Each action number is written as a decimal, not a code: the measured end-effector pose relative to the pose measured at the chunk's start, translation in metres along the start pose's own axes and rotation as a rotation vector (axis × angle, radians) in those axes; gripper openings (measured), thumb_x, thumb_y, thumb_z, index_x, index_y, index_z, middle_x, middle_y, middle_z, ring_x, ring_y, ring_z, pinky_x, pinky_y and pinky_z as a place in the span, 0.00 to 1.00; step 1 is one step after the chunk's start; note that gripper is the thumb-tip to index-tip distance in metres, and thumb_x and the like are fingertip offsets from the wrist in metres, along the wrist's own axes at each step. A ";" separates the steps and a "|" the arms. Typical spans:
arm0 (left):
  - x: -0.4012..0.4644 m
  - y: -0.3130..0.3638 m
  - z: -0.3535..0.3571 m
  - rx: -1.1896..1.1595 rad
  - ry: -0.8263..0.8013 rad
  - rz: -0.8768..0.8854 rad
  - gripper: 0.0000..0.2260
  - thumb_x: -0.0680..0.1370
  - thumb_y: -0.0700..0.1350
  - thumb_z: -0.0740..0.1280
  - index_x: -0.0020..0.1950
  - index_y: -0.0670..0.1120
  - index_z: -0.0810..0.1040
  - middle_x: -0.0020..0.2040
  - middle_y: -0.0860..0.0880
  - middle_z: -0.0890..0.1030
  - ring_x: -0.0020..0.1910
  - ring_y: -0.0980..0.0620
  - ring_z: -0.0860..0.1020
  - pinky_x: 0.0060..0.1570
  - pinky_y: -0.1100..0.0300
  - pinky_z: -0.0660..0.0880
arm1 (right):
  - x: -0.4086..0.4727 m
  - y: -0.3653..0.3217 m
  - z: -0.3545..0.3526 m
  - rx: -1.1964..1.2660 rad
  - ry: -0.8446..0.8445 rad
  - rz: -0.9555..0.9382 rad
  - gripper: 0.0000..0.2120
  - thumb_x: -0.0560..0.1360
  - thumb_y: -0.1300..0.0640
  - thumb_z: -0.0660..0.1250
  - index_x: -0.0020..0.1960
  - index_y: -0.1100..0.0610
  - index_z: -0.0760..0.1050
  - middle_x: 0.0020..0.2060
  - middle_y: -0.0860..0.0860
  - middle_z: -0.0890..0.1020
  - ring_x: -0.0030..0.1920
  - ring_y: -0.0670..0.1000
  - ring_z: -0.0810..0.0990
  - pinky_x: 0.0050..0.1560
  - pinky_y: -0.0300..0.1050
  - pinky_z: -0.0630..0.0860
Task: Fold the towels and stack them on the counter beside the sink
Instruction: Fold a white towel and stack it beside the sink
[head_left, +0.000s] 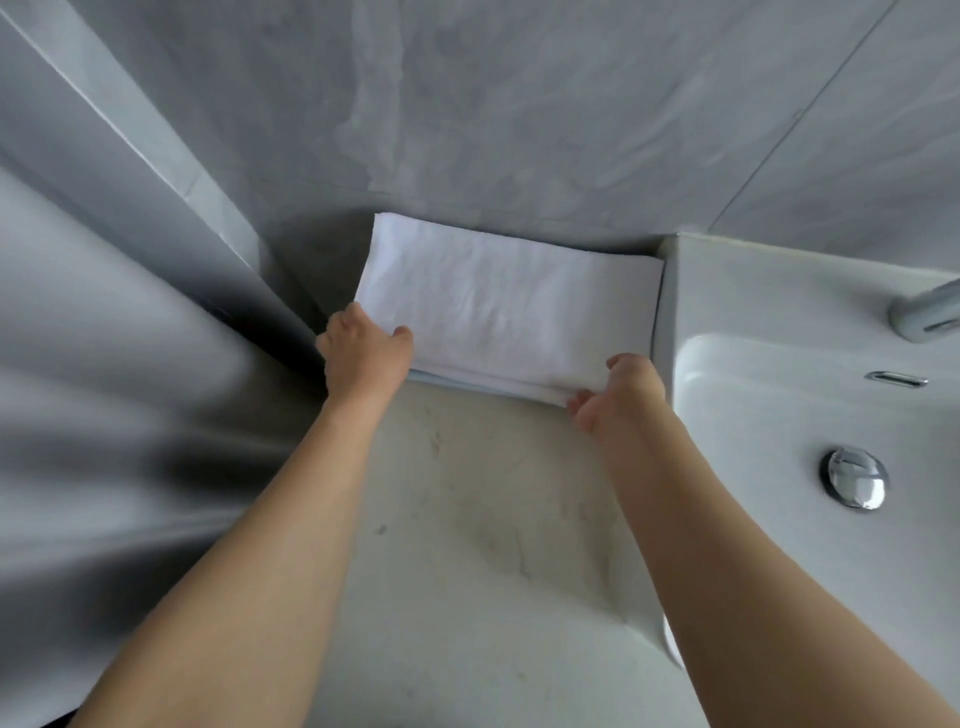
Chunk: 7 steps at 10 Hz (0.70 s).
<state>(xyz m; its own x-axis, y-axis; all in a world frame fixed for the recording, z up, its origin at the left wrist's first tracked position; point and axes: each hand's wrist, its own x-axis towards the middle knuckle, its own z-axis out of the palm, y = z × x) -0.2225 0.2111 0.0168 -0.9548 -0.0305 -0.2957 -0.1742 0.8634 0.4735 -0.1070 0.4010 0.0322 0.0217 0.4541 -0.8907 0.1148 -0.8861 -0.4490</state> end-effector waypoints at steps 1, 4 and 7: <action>0.013 0.002 -0.001 -0.004 0.024 -0.111 0.24 0.77 0.50 0.64 0.69 0.38 0.67 0.69 0.38 0.69 0.67 0.36 0.66 0.60 0.47 0.67 | 0.005 0.004 0.003 -0.097 -0.122 -0.117 0.22 0.81 0.55 0.55 0.72 0.63 0.65 0.38 0.53 0.68 0.36 0.51 0.69 0.52 0.47 0.69; 0.032 0.010 -0.007 -0.177 0.070 -0.004 0.06 0.75 0.40 0.62 0.49 0.38 0.73 0.48 0.42 0.75 0.42 0.43 0.75 0.34 0.57 0.69 | 0.013 -0.014 0.016 -0.410 -0.065 -0.319 0.13 0.72 0.63 0.65 0.56 0.60 0.76 0.37 0.52 0.75 0.35 0.51 0.74 0.49 0.51 0.80; 0.054 0.033 -0.005 -0.073 -0.195 -0.081 0.27 0.78 0.59 0.56 0.69 0.41 0.69 0.61 0.44 0.76 0.57 0.42 0.76 0.55 0.49 0.75 | 0.022 -0.044 0.034 -0.725 -0.061 -0.506 0.16 0.74 0.60 0.65 0.61 0.59 0.76 0.36 0.49 0.74 0.42 0.55 0.77 0.50 0.53 0.81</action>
<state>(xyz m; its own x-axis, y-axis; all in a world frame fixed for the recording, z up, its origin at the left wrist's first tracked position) -0.2813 0.2354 0.0209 -0.8736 0.0064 -0.4866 -0.2719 0.8229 0.4988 -0.1451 0.4469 0.0302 -0.2530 0.7513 -0.6096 0.6978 -0.2947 -0.6529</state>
